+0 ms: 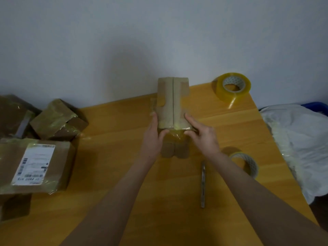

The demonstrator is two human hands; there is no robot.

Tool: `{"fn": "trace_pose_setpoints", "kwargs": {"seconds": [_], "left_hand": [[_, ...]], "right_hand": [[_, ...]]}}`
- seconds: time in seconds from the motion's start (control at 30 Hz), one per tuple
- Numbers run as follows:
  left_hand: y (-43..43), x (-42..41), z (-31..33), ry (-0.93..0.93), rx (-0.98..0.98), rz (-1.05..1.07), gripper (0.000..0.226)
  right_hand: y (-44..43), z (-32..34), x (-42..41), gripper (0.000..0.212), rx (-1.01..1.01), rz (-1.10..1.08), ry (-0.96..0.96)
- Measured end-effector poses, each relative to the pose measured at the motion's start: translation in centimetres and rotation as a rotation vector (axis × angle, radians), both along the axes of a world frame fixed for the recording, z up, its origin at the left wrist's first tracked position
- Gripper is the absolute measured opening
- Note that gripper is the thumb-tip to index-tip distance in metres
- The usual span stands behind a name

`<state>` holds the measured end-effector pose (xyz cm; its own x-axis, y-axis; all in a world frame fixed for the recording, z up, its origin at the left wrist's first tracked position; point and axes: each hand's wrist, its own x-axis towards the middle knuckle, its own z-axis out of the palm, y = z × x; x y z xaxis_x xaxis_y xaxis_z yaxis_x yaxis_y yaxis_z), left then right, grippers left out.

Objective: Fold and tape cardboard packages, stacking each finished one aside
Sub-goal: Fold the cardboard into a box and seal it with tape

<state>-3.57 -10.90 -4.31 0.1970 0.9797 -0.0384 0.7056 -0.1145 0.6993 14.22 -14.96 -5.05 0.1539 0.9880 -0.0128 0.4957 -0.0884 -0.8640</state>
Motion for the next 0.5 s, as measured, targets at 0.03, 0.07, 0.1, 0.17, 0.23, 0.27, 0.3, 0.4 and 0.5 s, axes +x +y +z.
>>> {"fn": "trace_pose_setpoints", "kwargs": {"seconds": [0.03,0.07,0.1,0.17,0.23,0.27,0.3,0.4,0.5], "left_hand": [[0.3,-0.4,-0.1,-0.015,0.013,-0.004,0.071],[0.4,-0.7,-0.2,-0.040,0.019,-0.010,0.069],[0.6,-0.9,-0.1,-0.072,0.021,-0.016,0.068],[0.6,-1.2,0.0,-0.116,0.018,-0.008,0.066],[0.3,-1.4,-0.2,-0.121,0.049,0.005,0.064],[0.1,-1.4,-0.3,-0.126,0.055,0.008,0.065],[-0.1,-1.4,-0.2,-0.145,0.045,0.002,0.068],[-0.3,-0.2,0.1,-0.177,-0.063,-0.017,0.093],[-0.4,1.5,0.2,0.023,-0.076,0.087,0.114]], "right_hand": [[0.2,-0.1,0.1,0.063,0.013,-0.012,-0.003],[0.3,-0.3,0.2,0.064,0.027,-0.011,-0.013],[0.4,-0.3,0.3,0.065,0.033,-0.007,-0.025],[0.4,-0.4,0.4,0.065,0.031,-0.001,-0.012],[0.2,-0.7,0.3,0.064,0.056,-0.018,-0.011],[-0.1,-0.8,0.3,0.064,0.064,-0.029,-0.025],[-0.3,-0.7,0.1,0.064,0.067,-0.035,-0.043],[-0.3,-0.5,-0.7,0.069,0.007,-0.040,-0.166],[0.3,0.0,-1.7,0.078,-0.084,-0.093,-0.305]]}}
